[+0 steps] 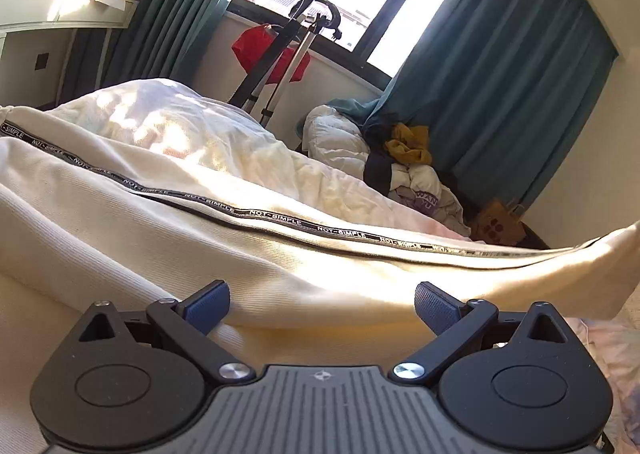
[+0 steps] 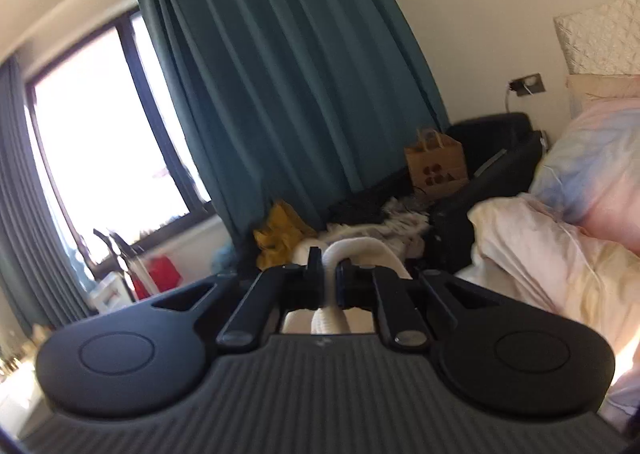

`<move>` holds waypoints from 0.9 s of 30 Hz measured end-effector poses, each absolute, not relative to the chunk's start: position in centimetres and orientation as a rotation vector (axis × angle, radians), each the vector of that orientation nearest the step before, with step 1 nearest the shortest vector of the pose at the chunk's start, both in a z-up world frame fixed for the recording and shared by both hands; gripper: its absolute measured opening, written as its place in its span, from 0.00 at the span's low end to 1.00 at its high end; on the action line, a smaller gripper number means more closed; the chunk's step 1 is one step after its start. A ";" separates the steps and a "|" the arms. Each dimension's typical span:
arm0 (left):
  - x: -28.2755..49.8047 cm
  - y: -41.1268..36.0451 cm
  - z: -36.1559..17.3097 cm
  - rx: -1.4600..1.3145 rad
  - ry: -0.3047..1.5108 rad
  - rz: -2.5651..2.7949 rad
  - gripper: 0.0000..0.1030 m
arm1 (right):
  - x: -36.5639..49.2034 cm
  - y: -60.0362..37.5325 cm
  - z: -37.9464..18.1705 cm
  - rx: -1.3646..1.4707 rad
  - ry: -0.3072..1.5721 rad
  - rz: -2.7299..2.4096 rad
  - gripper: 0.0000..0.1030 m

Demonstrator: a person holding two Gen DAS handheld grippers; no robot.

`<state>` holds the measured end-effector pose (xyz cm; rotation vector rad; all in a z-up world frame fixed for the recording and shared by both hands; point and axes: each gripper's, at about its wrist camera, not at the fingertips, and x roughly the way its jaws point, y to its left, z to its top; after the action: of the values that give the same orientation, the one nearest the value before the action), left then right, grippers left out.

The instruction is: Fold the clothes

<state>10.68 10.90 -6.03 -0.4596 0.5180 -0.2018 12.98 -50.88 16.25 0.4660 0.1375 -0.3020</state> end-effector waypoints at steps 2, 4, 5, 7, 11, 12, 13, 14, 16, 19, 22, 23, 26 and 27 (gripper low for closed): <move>10.8 10.6 -6.4 -0.453 0.529 -0.211 0.97 | 13.6 -51.2 14.1 0.451 0.213 -0.344 0.09; 10.9 10.1 -6.6 -0.422 0.542 -0.226 0.97 | 14.6 -51.8 11.7 0.474 0.293 -0.383 0.09; 10.9 9.7 -6.7 -0.396 0.549 -0.233 0.97 | 15.1 -52.1 10.4 0.494 0.332 -0.404 0.09; 11.0 9.0 -6.9 -0.355 0.556 -0.240 0.97 | 16.5 -52.5 8.9 0.519 0.396 -0.439 0.09; 11.4 8.8 -7.5 -0.364 0.562 -0.248 0.97 | 19.9 -52.7 7.7 0.544 0.489 -0.493 0.09; 11.5 9.0 -7.6 -0.375 0.561 -0.250 0.97 | 20.8 -52.8 7.4 0.550 0.512 -0.506 0.09; 11.6 9.2 -7.7 -0.388 0.557 -0.252 0.97 | 21.6 -52.9 7.2 0.556 0.536 -0.520 0.09; 11.7 9.4 -7.7 -0.401 0.550 -0.253 0.97 | 22.8 -52.6 7.8 0.562 0.536 -0.504 0.09; 11.8 10.0 -7.4 -0.410 0.527 -0.244 0.97 | 24.8 -51.9 10.1 0.561 0.504 -0.432 0.09; 11.7 11.2 -6.8 -0.454 0.486 -0.229 0.97 | 26.1 -50.1 15.0 0.538 0.334 -0.286 0.09; 11.7 12.0 -6.5 -0.499 0.460 -0.224 0.97 | 24.3 -50.3 16.2 0.528 0.196 -0.207 0.09; 11.8 12.1 -6.5 -0.501 0.456 -0.223 0.97 | 23.7 -50.3 16.6 0.525 0.150 -0.180 0.09; 11.8 11.9 -6.5 -0.498 0.469 -0.226 0.97 | 21.8 -51.2 16.0 0.515 0.071 -0.142 0.09; 11.8 11.8 -6.5 -0.497 0.475 -0.231 0.97 | 20.9 -52.2 13.8 0.524 0.097 -0.172 0.09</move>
<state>11.84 11.81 -6.53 -0.4970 0.4745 -0.2306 20.91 -52.17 13.84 0.5236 0.0968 -0.1723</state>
